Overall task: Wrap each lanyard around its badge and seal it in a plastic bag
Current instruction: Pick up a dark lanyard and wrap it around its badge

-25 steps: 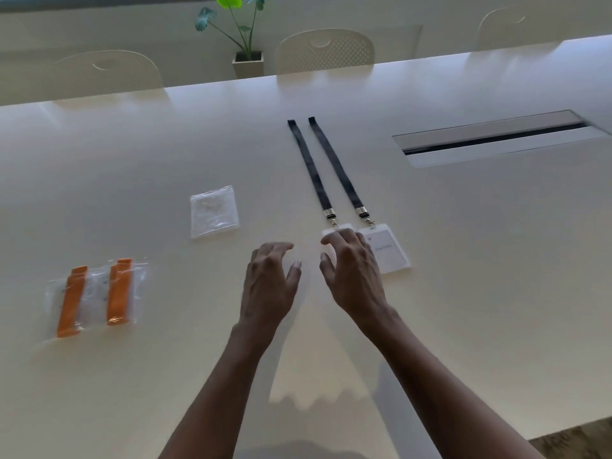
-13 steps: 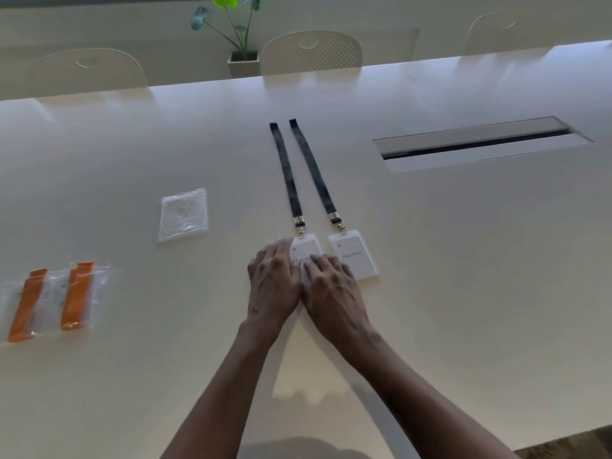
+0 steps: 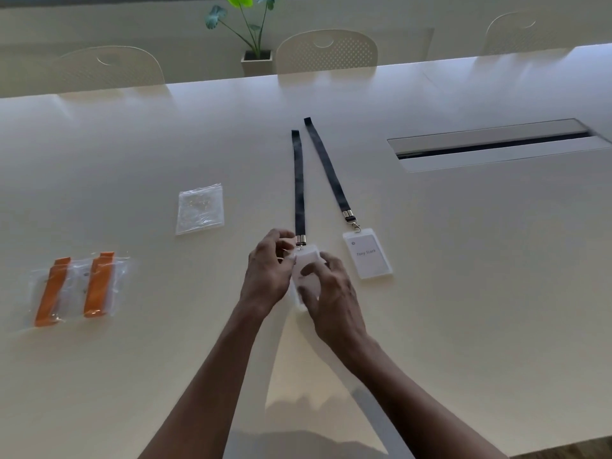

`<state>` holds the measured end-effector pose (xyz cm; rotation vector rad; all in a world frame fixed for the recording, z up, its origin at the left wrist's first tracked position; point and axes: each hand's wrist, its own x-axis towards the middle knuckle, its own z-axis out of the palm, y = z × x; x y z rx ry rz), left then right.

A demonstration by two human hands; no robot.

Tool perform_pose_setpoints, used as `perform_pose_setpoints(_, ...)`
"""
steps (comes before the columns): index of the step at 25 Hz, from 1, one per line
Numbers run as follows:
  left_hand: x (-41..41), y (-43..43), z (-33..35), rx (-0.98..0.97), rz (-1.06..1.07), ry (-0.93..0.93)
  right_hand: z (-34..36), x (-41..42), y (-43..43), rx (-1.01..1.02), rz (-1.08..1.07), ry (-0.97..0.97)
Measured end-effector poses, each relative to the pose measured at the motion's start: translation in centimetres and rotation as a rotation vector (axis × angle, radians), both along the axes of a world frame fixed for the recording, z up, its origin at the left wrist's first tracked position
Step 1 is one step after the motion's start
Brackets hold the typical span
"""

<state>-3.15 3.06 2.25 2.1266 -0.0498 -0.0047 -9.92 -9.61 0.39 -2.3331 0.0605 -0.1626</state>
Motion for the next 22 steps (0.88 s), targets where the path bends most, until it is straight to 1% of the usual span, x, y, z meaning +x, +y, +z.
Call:
perform_pose_setpoints(2,-0.5,0.9,0.3,-0.175,0.015,0.045,0.7,0.5,-0.3,0.164,-0.058,-0.005)
perform_pose_setpoints(4,-0.9,1.9,0.6,-0.360,0.036,0.126,1.2,0.7,-0.4,0.389,-0.098,0.055)
perform_pose_setpoints(6,-1.3,3.0,1.0,-0.533,0.045,0.263,1.6,0.5,0.2,0.627,-0.121,0.098)
perform_pose_setpoints(8,-2.1,4.1,1.4,-0.626,-0.009,0.413,1.9,0.3,0.9,0.747,-0.116,0.064)
perform_pose_setpoints(10,-2.9,5.1,1.9,-0.675,-0.049,0.483,2.1,0.4,1.7,0.799,-0.110,0.018)
perform_pose_setpoints(13,-3.7,6.8,3.1,-0.738,-0.024,0.469,2.3,1.0,2.6,0.796,-0.151,-0.057)
perform_pose_setpoints(15,-4.2,8.1,4.1,-0.787,-0.024,0.468,2.6,1.3,2.9,0.712,-0.117,-0.071)
perform_pose_setpoints(18,-4.9,9.8,5.0,-0.884,-0.070,0.487,3.1,1.8,4.0,0.485,0.013,-0.113)
perform_pose_setpoints(19,-5.1,10.2,5.1,-0.910,-0.083,0.494,3.1,2.0,4.6,0.476,0.025,-0.130)
perform_pose_setpoints(20,-5.2,10.5,5.2,-0.938,-0.092,0.506,3.2,2.1,5.2,0.526,0.009,-0.138)
perform_pose_setpoints(22,-5.4,11.4,5.3,-0.989,-0.110,0.535,3.4,2.1,6.4,0.702,-0.034,-0.125)
